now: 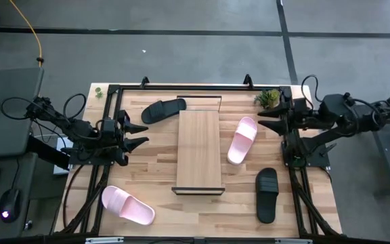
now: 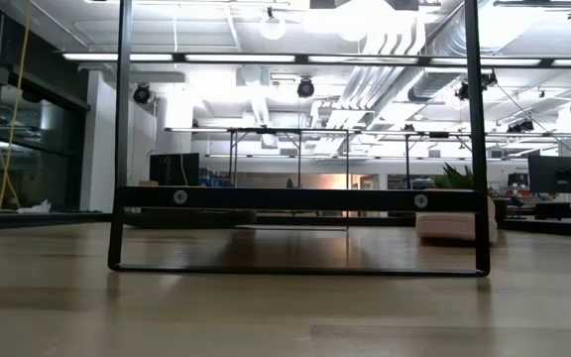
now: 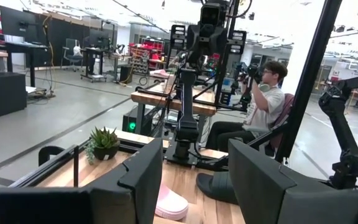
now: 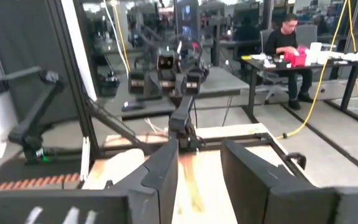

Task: Pick and place slides into the shelf
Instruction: Put the bottom black slipper on the shelf

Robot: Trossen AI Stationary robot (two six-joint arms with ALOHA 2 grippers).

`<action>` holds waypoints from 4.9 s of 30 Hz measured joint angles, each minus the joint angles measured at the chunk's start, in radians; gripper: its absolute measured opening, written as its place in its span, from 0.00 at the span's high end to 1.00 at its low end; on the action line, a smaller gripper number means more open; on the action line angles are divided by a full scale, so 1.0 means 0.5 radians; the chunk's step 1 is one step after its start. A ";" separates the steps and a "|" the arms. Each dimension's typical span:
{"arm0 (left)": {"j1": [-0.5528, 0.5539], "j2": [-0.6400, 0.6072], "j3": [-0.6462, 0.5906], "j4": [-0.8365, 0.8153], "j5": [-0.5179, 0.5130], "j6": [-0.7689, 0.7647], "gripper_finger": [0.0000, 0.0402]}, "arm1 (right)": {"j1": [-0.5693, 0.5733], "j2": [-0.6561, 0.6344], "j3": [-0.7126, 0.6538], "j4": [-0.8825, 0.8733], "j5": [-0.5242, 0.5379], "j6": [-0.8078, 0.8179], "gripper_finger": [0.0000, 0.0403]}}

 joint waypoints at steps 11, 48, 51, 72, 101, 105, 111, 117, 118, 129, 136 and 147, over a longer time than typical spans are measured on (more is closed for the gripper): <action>0.000 0.000 0.000 -0.013 0.000 0.000 0.58 | 0.022 0.035 0.091 -0.135 -0.136 0.002 0.72; 0.000 0.000 0.000 -0.055 0.000 -0.002 0.58 | 1.091 1.547 1.936 -2.190 0.387 1.311 0.72; 0.000 0.000 0.000 -0.054 0.000 -0.002 0.58 | 1.125 1.592 1.938 -2.228 0.367 1.450 0.72; 0.000 0.000 0.000 -0.054 0.000 -0.002 0.58 | 1.352 1.958 1.905 -2.239 0.053 1.746 0.72; 0.000 -0.001 0.000 -0.069 0.000 -0.002 0.58 | 1.419 2.374 1.901 -2.239 -0.180 1.818 0.72; 0.000 -0.001 0.000 -0.081 0.000 -0.005 0.58 | 1.420 2.452 1.902 -2.239 -0.195 1.885 0.72; 0.000 -0.001 0.000 -0.132 0.000 -0.011 0.58 | 1.425 2.556 1.902 -2.239 -0.195 2.022 0.72; -0.001 -0.001 -0.001 -0.202 0.001 -0.073 0.58 | 1.428 2.673 1.902 -2.239 -0.223 2.153 0.72; 0.000 -0.001 -0.001 -0.214 0.001 -0.074 0.58 | 1.427 2.698 1.902 -2.240 -0.244 2.164 0.72; -0.001 0.000 -0.001 -0.337 0.001 -0.152 0.58 | 1.427 2.875 1.902 -2.238 -0.311 2.265 0.72; 0.000 0.000 -0.001 -0.373 0.001 -0.165 0.58 | 1.445 2.875 1.902 -2.181 -0.298 2.467 0.72; 0.000 0.000 -0.001 -0.371 0.001 -0.166 0.58 | 1.427 2.875 1.902 -2.077 -0.248 2.476 0.72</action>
